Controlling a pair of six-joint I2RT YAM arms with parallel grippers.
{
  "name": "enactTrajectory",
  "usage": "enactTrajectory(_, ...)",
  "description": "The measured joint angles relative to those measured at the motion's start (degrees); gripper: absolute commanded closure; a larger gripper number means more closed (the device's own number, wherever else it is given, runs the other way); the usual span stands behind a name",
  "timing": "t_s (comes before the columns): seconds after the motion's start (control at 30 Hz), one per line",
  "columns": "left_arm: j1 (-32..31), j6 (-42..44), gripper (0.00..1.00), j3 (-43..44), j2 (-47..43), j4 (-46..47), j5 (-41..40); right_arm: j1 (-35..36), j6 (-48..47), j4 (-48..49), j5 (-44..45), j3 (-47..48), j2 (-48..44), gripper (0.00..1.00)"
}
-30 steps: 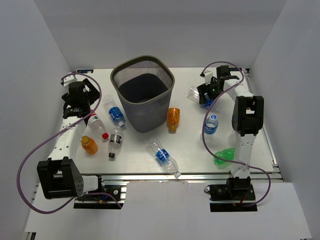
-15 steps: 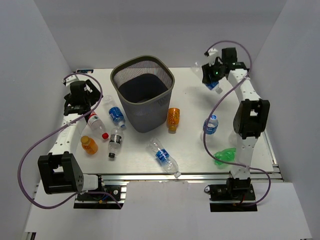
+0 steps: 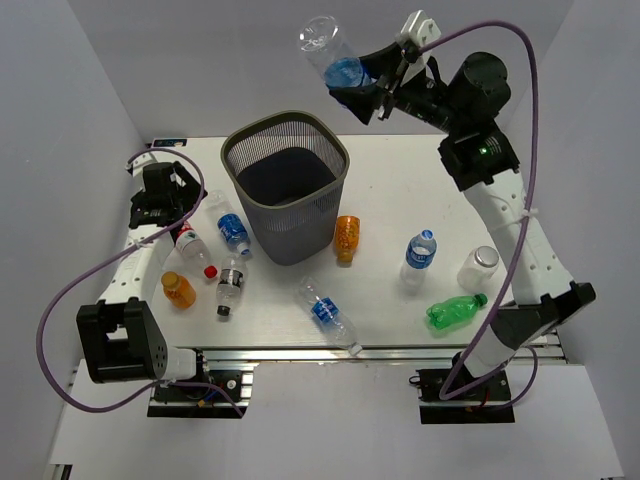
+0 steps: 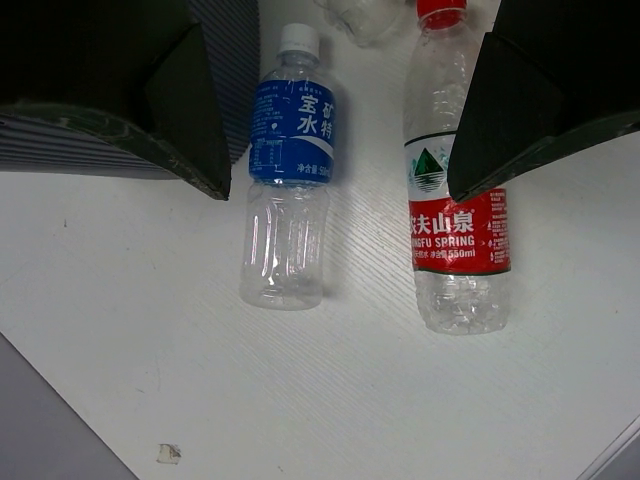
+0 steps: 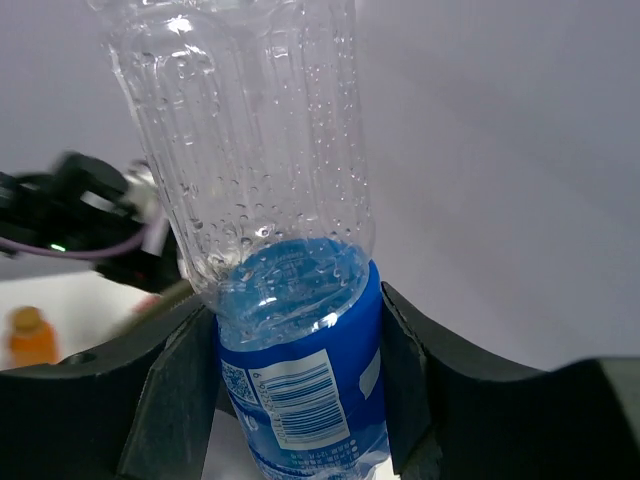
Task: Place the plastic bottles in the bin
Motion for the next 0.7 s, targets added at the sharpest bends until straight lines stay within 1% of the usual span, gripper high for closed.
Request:
enactTrajectory(0.07, 0.00, -0.42, 0.02, 0.00, 0.57, -0.04, -0.35, -0.09, 4.00, 3.87, -3.78, 0.07, 1.86, 0.50)
enactTrajectory(0.17, 0.00, -0.83, 0.02, 0.00, 2.05, -0.39, -0.50, 0.33, 9.88, 8.07, -9.09, 0.81, 7.43, 0.48)
enactTrajectory(0.3, 0.00, -0.90, 0.02, 0.00, 4.52, -0.61, -0.39, 2.75, 14.08, 8.00, -14.34, 0.81, 16.13, 0.46)
enactTrajectory(0.33, 0.00, -0.87, 0.02, 0.00, 4.94, -0.68, -0.33, 3.34, 14.34, 7.34, -14.97, 0.81, 17.81, 0.44)
enactTrajectory(0.37, 0.00, -0.87, 0.02, 0.00, 5.31, -0.70, -0.20, 3.96, 14.38, 6.21, -15.43, 0.81, 19.47, 0.38)
enactTrajectory(0.4, 0.00, -0.85, 0.02, 0.00, 5.49, -0.76, -0.04, 4.57, 13.99, 4.94, -15.50, 0.81, 20.65, 0.24)
enactTrajectory(0.47, 0.00, -0.83, 0.02, 0.00, 5.62, -0.81, 0.11, 5.77, 12.28, 1.09, -13.90, 0.72, 22.16, 0.11)
enactTrajectory(0.53, 0.00, -0.81, 0.02, 0.00, 5.73, -0.81, 0.20, 6.60, 10.12, -1.95, -11.63, 0.70, 22.18, 0.11)
enactTrajectory(0.7, 0.00, -0.81, 0.02, 0.31, 6.93, -0.68, 0.94, 7.67, 6.38, -4.96, -5.20, 1.27, 19.96, 0.10)
